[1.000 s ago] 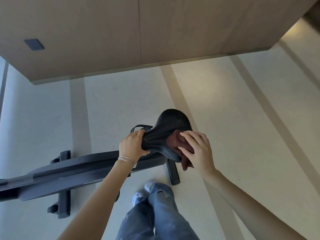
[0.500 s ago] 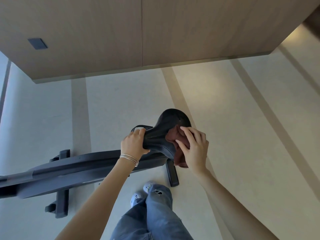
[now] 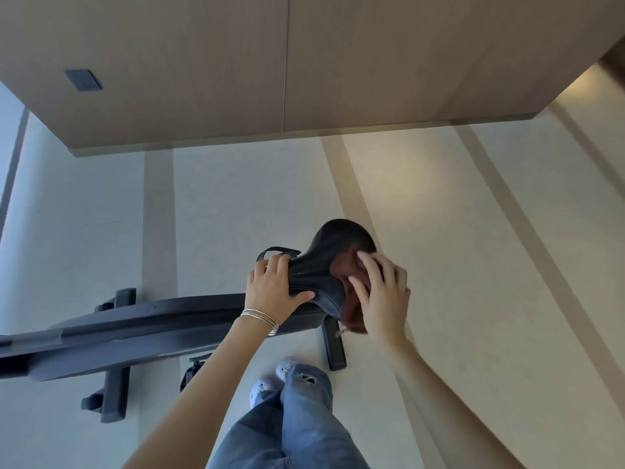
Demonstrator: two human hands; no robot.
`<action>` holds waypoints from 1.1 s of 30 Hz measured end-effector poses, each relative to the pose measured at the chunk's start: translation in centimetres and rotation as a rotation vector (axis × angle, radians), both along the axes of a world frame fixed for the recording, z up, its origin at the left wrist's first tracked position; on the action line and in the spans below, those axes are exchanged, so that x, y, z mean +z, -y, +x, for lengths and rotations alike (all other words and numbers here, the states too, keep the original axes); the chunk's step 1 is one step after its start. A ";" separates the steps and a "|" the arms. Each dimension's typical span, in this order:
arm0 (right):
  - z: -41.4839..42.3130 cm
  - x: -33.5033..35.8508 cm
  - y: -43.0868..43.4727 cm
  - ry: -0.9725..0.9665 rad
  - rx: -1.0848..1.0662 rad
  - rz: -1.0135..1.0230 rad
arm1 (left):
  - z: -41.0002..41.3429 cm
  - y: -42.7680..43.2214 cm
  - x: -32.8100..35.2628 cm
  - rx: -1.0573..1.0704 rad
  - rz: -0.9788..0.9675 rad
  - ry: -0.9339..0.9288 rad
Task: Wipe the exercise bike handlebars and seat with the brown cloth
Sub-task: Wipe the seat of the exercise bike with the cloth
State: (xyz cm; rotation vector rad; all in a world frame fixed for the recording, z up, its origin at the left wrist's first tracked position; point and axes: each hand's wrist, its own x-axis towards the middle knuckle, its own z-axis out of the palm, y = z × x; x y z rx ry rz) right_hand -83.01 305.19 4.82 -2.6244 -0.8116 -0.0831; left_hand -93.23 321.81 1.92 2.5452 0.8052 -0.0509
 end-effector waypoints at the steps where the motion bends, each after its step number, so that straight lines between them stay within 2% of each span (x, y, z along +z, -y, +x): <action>1: -0.2 -0.2 0.5 0.026 0.010 -0.006 | 0.0 0.0 0.0 -0.001 -0.002 -0.002; 10: 7.8 1.6 -6.5 -0.172 -0.026 -0.067 | 0.1 0.0 0.2 0.006 -0.025 0.010; 14: 7.6 1.3 -8.3 -0.118 0.012 -0.109 | 0.1 0.0 0.3 0.004 -0.027 0.004; 16: 6.7 0.9 -7.6 -0.036 0.121 -0.104 | 0.1 0.1 0.2 0.003 -0.023 0.002; 19: 6.4 0.5 -5.7 0.096 0.489 -0.072 | 0.1 0.0 0.2 0.002 -0.018 0.005; 22: 8.6 0.8 -3.8 0.089 0.693 -0.061 | 0.1 -0.1 0.3 -0.002 -0.012 0.002; 24: 10.3 0.9 -4.1 0.044 0.595 -0.049 | 0.1 0.0 0.3 0.005 -0.012 0.005; 28: 10.9 1.0 -8.8 -0.157 0.176 -0.009 | 0.4 0.1 0.3 0.003 0.025 -0.034; 30: 10.1 1.0 -9.7 -0.083 0.189 -0.053 | 0.5 0.2 0.3 0.007 0.036 -0.055; 33: 8.0 0.7 -8.1 0.016 0.327 -0.037 | 0.4 0.3 0.2 0.008 0.056 -0.058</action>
